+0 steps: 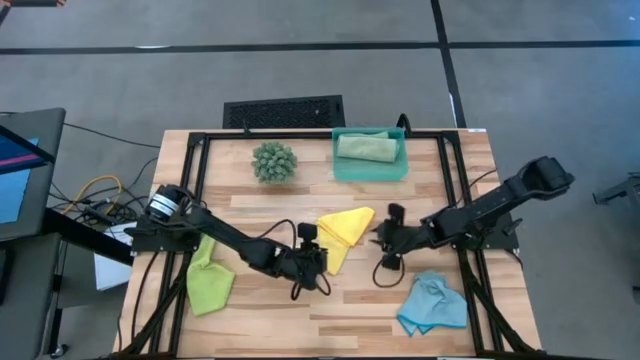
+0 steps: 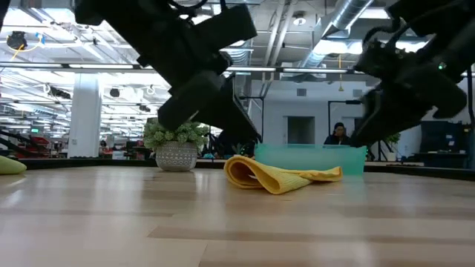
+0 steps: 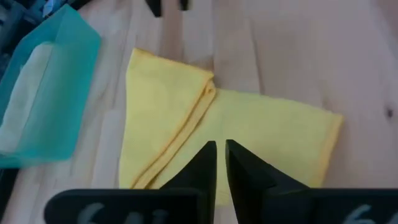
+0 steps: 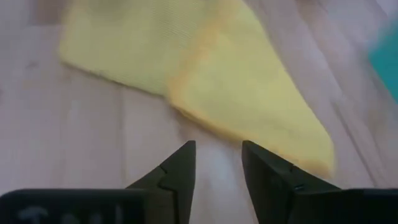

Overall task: Roll microfiber towels into tight, uniform cylinder then place into a basket
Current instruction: Roll the yellow microfiber cloth

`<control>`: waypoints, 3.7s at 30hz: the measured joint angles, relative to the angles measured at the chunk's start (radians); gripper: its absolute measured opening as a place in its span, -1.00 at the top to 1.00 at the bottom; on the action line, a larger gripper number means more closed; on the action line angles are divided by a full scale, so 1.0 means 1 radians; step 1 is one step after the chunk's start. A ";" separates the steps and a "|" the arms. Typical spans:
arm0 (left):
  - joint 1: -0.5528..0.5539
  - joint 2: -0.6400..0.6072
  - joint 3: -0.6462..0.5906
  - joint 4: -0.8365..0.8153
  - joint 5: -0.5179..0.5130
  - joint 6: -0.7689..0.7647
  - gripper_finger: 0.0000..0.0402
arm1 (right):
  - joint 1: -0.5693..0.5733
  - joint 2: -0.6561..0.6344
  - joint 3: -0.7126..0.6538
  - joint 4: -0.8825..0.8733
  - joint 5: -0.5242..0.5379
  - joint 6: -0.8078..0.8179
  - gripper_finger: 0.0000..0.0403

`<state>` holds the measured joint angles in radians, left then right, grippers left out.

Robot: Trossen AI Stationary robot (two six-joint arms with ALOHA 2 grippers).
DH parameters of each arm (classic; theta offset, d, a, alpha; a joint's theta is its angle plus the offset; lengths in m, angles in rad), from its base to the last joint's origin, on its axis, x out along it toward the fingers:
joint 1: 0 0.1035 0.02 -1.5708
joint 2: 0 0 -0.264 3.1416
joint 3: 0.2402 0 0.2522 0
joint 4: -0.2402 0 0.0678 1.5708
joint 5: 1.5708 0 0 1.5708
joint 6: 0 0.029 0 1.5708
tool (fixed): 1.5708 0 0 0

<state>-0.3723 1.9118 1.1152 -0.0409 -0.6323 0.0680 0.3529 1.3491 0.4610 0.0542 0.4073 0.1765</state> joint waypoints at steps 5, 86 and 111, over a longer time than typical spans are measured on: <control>0.008 0.000 0.000 0.007 0.000 -0.019 0.77 | -0.009 0.166 0.037 0.165 -0.017 -0.246 0.32; -0.151 -0.191 0.000 0.144 -0.220 0.219 0.68 | 0.412 -0.101 0.249 0.059 0.428 -0.329 0.93; 0.042 -0.063 -0.001 0.222 0.140 0.104 0.28 | 0.393 -0.079 0.248 -0.025 0.352 -0.254 0.92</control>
<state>-0.3302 1.8483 1.1145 0.1810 -0.4922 0.1720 0.7458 1.2697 0.7094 0.0297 0.7592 -0.0776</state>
